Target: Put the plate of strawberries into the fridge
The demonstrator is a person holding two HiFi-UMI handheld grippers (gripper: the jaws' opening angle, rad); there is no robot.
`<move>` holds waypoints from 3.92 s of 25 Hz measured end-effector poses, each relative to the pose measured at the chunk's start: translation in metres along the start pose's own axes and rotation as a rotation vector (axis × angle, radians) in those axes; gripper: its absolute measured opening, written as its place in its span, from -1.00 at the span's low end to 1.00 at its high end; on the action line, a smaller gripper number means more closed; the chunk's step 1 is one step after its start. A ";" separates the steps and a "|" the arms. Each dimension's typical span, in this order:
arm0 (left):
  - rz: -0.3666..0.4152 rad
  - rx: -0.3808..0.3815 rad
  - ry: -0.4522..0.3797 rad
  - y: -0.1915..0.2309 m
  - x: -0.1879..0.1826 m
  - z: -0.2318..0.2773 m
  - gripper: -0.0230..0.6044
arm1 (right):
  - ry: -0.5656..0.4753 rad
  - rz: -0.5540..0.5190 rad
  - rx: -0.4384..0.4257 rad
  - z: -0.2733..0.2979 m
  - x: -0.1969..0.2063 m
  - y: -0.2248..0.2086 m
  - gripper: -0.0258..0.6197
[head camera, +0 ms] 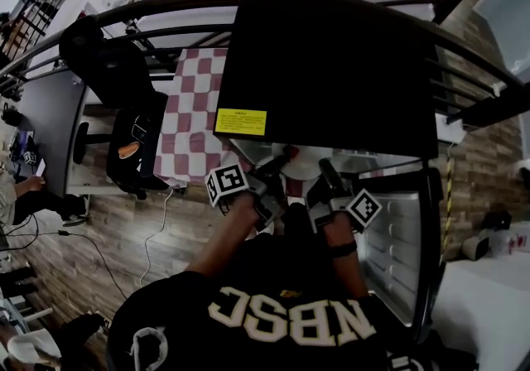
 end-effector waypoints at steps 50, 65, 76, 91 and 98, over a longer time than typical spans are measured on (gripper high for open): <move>0.795 0.010 0.163 -0.016 0.015 -0.033 -0.22 | -0.334 -0.665 -0.025 -0.042 -0.006 0.004 -0.12; 1.378 -0.087 0.190 -0.021 0.033 -0.027 -0.51 | -0.362 -1.334 0.107 -0.034 0.035 0.018 -0.41; 1.375 -0.137 0.175 -0.018 0.020 -0.013 -0.86 | -0.352 -1.367 0.124 -0.014 0.036 0.025 -0.74; 1.355 -0.202 0.199 -0.021 0.002 0.018 -0.87 | -0.331 -1.355 0.130 0.016 0.015 0.037 -0.80; 1.371 -0.199 0.179 -0.026 -0.007 0.029 -0.87 | -0.308 -1.357 0.127 0.032 0.013 0.043 -0.81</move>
Point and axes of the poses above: the fingertips, and each gripper's own axes: z forward along the fingers, y to its left, x out of its underside, the point moved 8 cm from there along -z, backward along the fingers, and after that the axes turned 15 degrees about x, right-handed, at the moved point
